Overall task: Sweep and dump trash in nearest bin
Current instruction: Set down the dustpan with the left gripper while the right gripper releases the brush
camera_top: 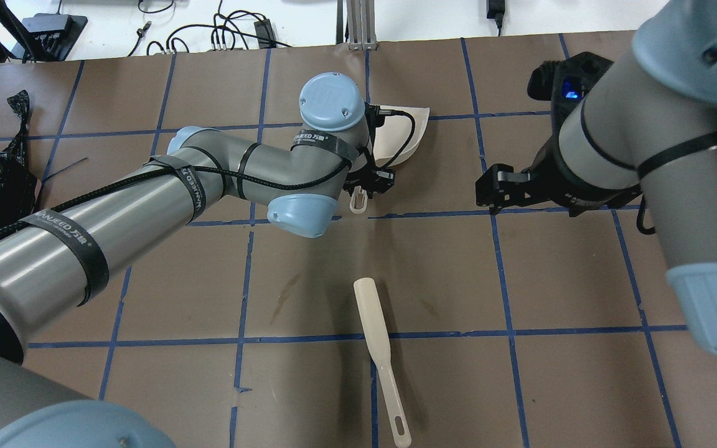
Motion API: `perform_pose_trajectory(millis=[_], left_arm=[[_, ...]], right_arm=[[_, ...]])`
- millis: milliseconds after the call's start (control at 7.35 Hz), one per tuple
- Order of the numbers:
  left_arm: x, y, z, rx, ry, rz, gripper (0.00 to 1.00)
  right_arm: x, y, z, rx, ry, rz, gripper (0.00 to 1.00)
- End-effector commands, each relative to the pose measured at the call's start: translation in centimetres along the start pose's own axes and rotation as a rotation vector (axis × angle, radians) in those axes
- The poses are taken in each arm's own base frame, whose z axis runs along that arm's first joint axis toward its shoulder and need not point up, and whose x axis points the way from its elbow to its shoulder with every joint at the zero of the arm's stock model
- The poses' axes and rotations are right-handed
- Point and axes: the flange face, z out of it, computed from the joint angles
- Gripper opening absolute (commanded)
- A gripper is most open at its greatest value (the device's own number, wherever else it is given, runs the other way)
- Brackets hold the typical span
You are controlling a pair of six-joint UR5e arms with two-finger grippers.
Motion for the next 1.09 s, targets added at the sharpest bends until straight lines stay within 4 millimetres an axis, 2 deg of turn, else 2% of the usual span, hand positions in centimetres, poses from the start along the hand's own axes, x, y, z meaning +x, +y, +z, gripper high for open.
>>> perform_pose_trajectory(millis=[0,136,272,544,680,816,952], left_arm=[[0.5,0.5,-0.2,-0.004,-0.003,0.003,0.08],[0.5,0.6,-0.1,-0.01,-0.004,0.003,0.09],[0.4,1.0,0.4,-0.02,-0.009,0.004,0.16],[0.2,0.9,0.4,-0.015,-0.013,0.017,1.0],[-0.1,0.8,-1.0,0.003,-0.009,0.013,1.0],[-2.5,-0.5,-2.8,0.001,-0.019,-0.025,1.0],[-7.3,-1.3,-5.9,-0.02,-0.031,-0.034,1.0]], right_arm=[[0.4,-4.1,-0.7,-0.03,0.009,0.014,1.0],[0.1,-6.2,-1.8,-0.008,0.007,0.014,1.0],[0.0,-7.9,-1.5,-0.049,0.024,0.014,1.0],[0.0,-8.2,-1.1,-0.07,0.027,0.013,1.0],[0.0,-8.3,-1.1,-0.068,0.027,0.01,1.0],[1.2,-9.0,-0.7,-0.074,0.03,0.033,1.0],[3.3,-9.6,-0.6,-0.083,0.026,0.07,1.0]])
